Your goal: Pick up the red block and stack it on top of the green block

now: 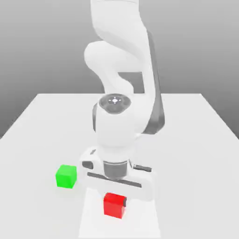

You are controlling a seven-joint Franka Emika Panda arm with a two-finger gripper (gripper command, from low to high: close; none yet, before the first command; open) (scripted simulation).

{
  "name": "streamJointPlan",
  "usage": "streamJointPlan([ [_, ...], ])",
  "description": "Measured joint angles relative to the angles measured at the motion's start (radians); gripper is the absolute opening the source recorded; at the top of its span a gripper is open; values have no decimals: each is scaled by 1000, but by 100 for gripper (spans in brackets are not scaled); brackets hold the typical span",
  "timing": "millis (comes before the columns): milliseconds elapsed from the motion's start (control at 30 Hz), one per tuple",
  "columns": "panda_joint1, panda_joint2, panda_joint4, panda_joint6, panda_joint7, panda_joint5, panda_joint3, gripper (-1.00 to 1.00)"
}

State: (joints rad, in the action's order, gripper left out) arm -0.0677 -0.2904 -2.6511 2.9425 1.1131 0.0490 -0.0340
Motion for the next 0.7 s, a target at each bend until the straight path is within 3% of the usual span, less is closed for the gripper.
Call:
streamJointPlan([
  [233, -19, 199, -34, -165, -27, -29, -12, -100],
  [533, -262, 490, -234, -255, -145, 47, 165, -100],
  [700, -290, 437, -273, -163, -200, 22, 218, -100],
])
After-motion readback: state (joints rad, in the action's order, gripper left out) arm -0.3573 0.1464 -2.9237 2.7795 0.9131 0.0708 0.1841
